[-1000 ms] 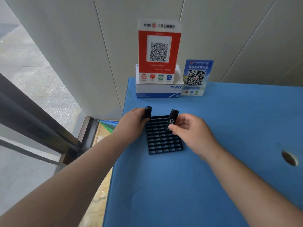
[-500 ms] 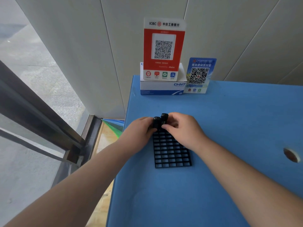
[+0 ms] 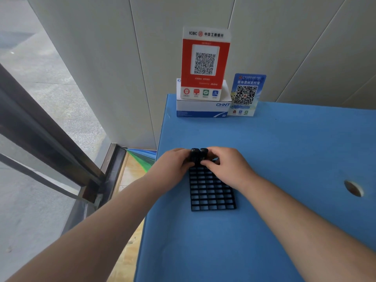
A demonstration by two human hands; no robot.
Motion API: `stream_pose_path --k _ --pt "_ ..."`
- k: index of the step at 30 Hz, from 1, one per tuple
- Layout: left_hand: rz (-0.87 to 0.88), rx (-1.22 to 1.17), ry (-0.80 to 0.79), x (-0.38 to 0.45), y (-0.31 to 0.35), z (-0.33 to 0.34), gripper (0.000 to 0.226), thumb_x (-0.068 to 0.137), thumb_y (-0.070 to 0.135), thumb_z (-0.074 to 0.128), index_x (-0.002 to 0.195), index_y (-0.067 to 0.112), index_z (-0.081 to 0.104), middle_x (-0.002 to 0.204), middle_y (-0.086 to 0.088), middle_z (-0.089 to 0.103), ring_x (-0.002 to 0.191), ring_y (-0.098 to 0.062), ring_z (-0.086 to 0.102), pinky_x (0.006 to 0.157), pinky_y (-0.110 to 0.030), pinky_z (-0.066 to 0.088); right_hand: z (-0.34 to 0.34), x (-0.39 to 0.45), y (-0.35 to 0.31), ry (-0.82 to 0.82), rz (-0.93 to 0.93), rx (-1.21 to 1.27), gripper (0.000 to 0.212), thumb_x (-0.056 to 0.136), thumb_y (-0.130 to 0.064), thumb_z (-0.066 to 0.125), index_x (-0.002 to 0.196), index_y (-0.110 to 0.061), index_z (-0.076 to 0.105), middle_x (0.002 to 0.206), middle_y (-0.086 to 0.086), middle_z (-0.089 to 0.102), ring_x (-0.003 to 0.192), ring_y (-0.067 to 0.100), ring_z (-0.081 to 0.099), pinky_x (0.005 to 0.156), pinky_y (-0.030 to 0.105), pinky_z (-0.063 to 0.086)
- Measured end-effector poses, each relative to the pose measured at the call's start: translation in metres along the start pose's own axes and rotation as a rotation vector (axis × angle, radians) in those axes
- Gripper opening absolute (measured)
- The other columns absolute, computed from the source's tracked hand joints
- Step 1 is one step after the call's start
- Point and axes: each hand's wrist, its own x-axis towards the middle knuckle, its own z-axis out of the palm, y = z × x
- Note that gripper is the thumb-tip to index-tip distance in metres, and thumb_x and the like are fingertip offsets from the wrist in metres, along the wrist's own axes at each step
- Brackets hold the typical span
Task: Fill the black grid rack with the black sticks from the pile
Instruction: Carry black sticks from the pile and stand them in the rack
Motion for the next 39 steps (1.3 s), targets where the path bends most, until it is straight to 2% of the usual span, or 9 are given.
stream_pose_path --k 4,6,8,13,16,19,26,31,39 --pt "-0.040 -0.053 0.026 -0.004 0.003 0.001 0.025 0.094 0.016 0.062 0.118 0.016 0.068 0.110 -0.004 0.068 0.100 -0.021 0.061 0.079 -0.020 0.037 0.001 -0.004 -0.003 0.019 0.015 -0.036 0.026 0.092 -0.022 0.070 0.118 -0.026 0.072 0.108 -0.016 0.070 0.091 0.000 0.060 0.080 0.011 0.041" --pt "-0.077 -0.068 0.035 -0.005 0.005 0.000 0.020 0.092 0.016 0.064 0.110 0.018 0.070 0.104 -0.002 0.068 0.097 -0.020 0.061 0.075 -0.020 0.036 0.001 -0.006 -0.002 0.046 0.020 -0.039 0.025 0.092 -0.021 0.070 0.116 -0.024 0.072 0.112 -0.013 0.071 0.098 0.003 0.062 0.085 0.015 0.043" --pt "-0.124 -0.072 0.052 -0.007 0.004 -0.002 0.012 0.090 0.017 0.066 0.100 0.022 0.067 0.099 0.001 0.066 0.092 -0.019 0.061 0.072 -0.021 0.035 -0.003 -0.012 0.000 0.089 0.032 -0.026 0.022 0.090 -0.021 0.071 0.113 -0.022 0.072 0.108 -0.014 0.070 0.099 0.002 0.062 0.083 0.011 0.044" --pt "-0.142 -0.076 0.145 -0.026 0.020 -0.015 0.041 0.091 0.021 0.068 0.131 0.015 0.058 0.120 -0.001 0.060 0.101 -0.014 0.061 0.092 -0.028 0.048 -0.025 -0.042 0.010 0.167 0.025 0.048 0.016 0.088 -0.017 0.073 0.097 -0.028 0.066 0.095 -0.015 0.068 0.089 -0.002 0.066 0.083 0.017 0.051" --pt "-0.124 -0.008 0.250 -0.046 0.044 -0.023 0.047 0.092 0.025 0.067 0.137 0.016 0.052 0.126 0.000 0.054 0.103 -0.015 0.058 0.096 -0.032 0.048 -0.043 -0.070 0.016 0.252 0.007 0.075 0.019 0.086 -0.015 0.074 0.095 -0.028 0.064 0.091 -0.014 0.067 0.087 0.002 0.066 0.082 0.017 0.051" --pt "-0.067 0.111 0.327 -0.070 0.080 -0.022 0.048 0.094 0.029 0.065 0.138 0.018 0.051 0.136 0.000 0.051 0.122 -0.022 0.052 0.105 -0.039 0.044 -0.065 -0.111 0.024 0.328 0.004 0.066 0.018 0.086 -0.015 0.075 0.098 -0.024 0.066 0.092 -0.010 0.067 0.086 0.007 0.066 0.079 0.018 0.050" --pt "0.013 0.325 0.161 -0.123 0.192 0.054 0.053 0.098 0.038 0.054 0.145 0.018 0.043 0.147 0.002 0.043 0.138 -0.023 0.034 0.112 -0.035 0.031 -0.124 -0.255 0.071 0.385 0.114 -0.190 0.030 0.086 -0.025 0.074 0.115 -0.018 0.067 0.108 -0.008 0.064 0.101 0.009 0.061 0.093 0.028 0.049" --pt "0.139 0.388 0.096 -0.154 0.265 0.119 0.056 0.099 0.044 0.049 0.146 0.017 0.040 0.147 0.002 0.042 0.138 -0.022 0.034 0.113 -0.032 0.029 -0.165 -0.361 0.106 0.391 0.229 -0.402 0.038 0.092 -0.035 0.066 0.126 -0.021 0.061 0.126 -0.008 0.059 0.119 0.014 0.056 0.096 0.032 0.047" --pt "0.321 0.372 0.029 -0.171 0.375 0.189 0.057 0.099 0.048 0.045 0.148 0.020 0.037 0.147 0.004 0.040 0.137 -0.019 0.034 0.113 -0.030 0.030 -0.217 -0.473 0.151 0.484 0.363 -0.476 0.042 0.093 -0.037 0.064 0.132 -0.022 0.058 0.131 -0.010 0.056 0.117 0.014 0.055 0.091 0.033 0.051"
